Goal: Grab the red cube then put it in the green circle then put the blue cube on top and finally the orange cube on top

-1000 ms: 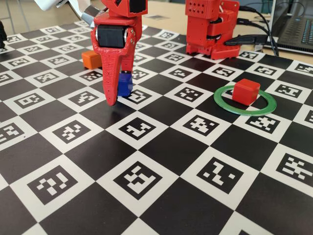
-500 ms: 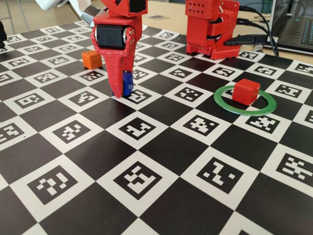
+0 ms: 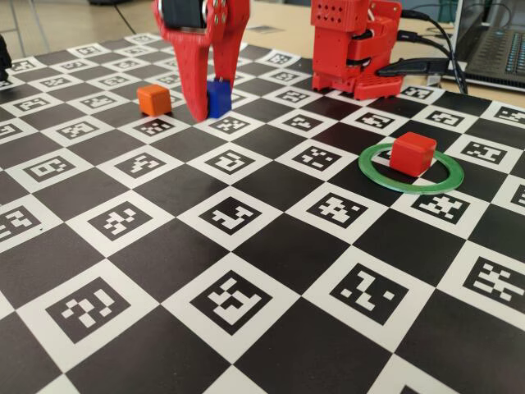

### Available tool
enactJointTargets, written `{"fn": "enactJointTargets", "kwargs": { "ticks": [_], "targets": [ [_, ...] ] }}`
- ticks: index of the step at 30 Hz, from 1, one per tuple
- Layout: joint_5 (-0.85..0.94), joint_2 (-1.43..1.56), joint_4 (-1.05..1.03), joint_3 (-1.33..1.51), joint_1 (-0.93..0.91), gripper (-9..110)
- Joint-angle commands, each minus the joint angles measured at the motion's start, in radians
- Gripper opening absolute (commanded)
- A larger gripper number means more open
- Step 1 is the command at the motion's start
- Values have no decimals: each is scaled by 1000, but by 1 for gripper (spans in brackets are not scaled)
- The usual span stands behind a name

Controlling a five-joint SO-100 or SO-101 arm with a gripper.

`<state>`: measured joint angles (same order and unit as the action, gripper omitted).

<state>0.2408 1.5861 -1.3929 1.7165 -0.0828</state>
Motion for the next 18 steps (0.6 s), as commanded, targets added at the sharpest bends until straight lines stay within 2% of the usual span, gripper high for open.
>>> {"fn": "enactJointTargets", "kwargs": {
  "ticks": [1,5,10,12,18],
  "targets": [
    [-143,161,-127,-100,38,-1],
    [-215,181,-268,-175,67,-3],
    [-350,291,-285,-166,95,-4],
    [-471,319,-299,-153,129,-4],
    [-568,351,-385,-161,298,-4]
  ]
}}
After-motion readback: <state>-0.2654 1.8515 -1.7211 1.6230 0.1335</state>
